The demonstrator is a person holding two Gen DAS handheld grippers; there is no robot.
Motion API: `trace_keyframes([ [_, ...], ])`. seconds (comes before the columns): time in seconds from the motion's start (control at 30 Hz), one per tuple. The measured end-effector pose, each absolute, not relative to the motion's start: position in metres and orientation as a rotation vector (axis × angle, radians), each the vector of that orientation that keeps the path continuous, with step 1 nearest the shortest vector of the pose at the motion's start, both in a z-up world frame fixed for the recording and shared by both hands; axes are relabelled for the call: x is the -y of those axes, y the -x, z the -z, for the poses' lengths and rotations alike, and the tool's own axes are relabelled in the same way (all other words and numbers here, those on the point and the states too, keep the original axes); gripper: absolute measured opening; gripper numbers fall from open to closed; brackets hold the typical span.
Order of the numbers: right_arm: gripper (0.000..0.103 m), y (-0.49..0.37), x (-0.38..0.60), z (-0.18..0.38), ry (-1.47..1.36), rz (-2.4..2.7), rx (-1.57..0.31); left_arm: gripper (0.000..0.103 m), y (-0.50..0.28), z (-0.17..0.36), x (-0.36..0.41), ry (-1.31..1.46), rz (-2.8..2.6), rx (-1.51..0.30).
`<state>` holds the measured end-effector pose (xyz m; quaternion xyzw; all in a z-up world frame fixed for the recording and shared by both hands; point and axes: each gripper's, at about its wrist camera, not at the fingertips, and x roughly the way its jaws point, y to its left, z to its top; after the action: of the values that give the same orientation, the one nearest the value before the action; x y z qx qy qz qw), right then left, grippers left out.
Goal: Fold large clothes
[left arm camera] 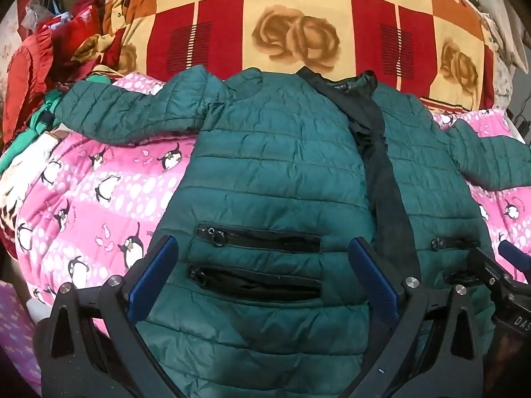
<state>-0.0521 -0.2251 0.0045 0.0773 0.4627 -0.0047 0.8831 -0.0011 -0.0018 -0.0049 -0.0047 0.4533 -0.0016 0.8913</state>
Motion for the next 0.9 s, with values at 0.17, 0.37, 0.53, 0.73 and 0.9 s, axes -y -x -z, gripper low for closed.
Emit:
trace_keyframes([
  [0.17,0.103,0.05,0.223,-0.003,-0.156,0.01,-0.968,0.102,-0.004,0.008,-0.005,0.002,0.003,-0.947],
  [0.37,0.103,0.045,0.222,-0.002,-0.149,0.012,-0.976,0.102,-0.002,0.01,0.004,0.017,0.002,-0.952],
  [0.53,0.103,0.044,0.222,0.001,-0.143,0.019,-0.978,0.102,0.0,0.015,0.008,0.018,0.014,-0.954],
  [0.73,0.103,0.041,0.222,0.003,-0.144,0.022,-0.986,0.102,-0.004,0.014,0.008,0.035,0.042,-0.963],
  [0.9,0.103,0.039,0.222,0.004,-0.147,0.02,-0.984,0.102,-0.002,0.013,0.01,0.043,0.051,-0.968],
])
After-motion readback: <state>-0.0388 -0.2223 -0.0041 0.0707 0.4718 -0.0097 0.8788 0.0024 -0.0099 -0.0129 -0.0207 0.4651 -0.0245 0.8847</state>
